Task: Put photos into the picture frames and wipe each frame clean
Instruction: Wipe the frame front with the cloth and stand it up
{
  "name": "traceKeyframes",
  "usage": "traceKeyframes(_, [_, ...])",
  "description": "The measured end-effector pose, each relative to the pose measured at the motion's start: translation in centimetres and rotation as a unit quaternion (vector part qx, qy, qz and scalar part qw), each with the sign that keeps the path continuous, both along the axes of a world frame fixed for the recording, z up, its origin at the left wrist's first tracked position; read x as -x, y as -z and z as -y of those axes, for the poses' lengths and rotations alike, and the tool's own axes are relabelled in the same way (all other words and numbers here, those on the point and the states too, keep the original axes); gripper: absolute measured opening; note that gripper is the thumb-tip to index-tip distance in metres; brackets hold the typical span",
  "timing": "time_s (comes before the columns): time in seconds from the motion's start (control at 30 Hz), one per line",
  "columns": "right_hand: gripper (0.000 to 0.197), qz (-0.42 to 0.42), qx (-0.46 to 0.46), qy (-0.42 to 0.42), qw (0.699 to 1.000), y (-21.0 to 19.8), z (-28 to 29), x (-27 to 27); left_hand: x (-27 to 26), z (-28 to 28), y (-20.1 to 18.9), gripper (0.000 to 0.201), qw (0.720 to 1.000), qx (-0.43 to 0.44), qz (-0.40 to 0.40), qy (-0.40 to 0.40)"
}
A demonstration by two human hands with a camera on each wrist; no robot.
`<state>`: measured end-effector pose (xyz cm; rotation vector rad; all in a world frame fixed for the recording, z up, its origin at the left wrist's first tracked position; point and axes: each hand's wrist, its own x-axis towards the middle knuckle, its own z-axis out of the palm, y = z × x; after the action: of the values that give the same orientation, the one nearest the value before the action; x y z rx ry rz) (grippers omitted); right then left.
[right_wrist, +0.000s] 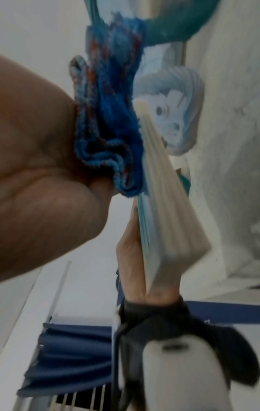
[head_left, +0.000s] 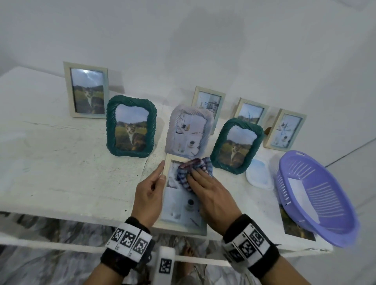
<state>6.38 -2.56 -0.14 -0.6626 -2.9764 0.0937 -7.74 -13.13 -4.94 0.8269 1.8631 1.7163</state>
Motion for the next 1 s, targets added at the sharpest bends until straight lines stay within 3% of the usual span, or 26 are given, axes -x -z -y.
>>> traceKeyframes(0.1, [0.057,-0.042,-0.004,-0.046,0.998,0.4,3.1,-0.1,0.9,-0.1,-0.4,0.038,1.0,0.003,-0.001,-0.007])
traceKeyframes(0.23, [0.056,-0.017,0.033,-0.116,0.993,0.7,5.6,-2.0,1.5,0.4,-0.2,0.04,1.0,0.019,-0.003,-0.009])
traceKeyframes(0.47, [0.058,-0.033,-0.004,-0.017,0.999,-0.7,1.1,-0.7,0.6,0.4,-0.4,0.04,1.0,0.009,0.008,0.011])
traceKeyframes(0.57, [0.052,-0.069,-0.023,-0.06,0.996,-0.5,2.8,-1.9,1.0,0.3,-0.9,0.04,1.0,0.003,0.007,0.009])
traceKeyframes(0.73, [0.054,-0.036,0.026,-0.113,0.993,0.6,4.8,-4.6,1.0,0.6,-1.3,0.041,1.0,-0.006,0.006,0.019])
traceKeyframes(0.83, [0.048,-0.059,0.004,-0.079,0.995,-0.1,3.5,-3.5,0.2,0.7,-1.1,0.04,0.999,-0.015,0.021,0.038])
traceKeyframes(1.0, [0.06,-0.071,-0.003,0.013,0.997,0.0,1.8,-0.3,-0.9,0.2,-1.6,0.038,0.997,-0.028,0.053,0.057])
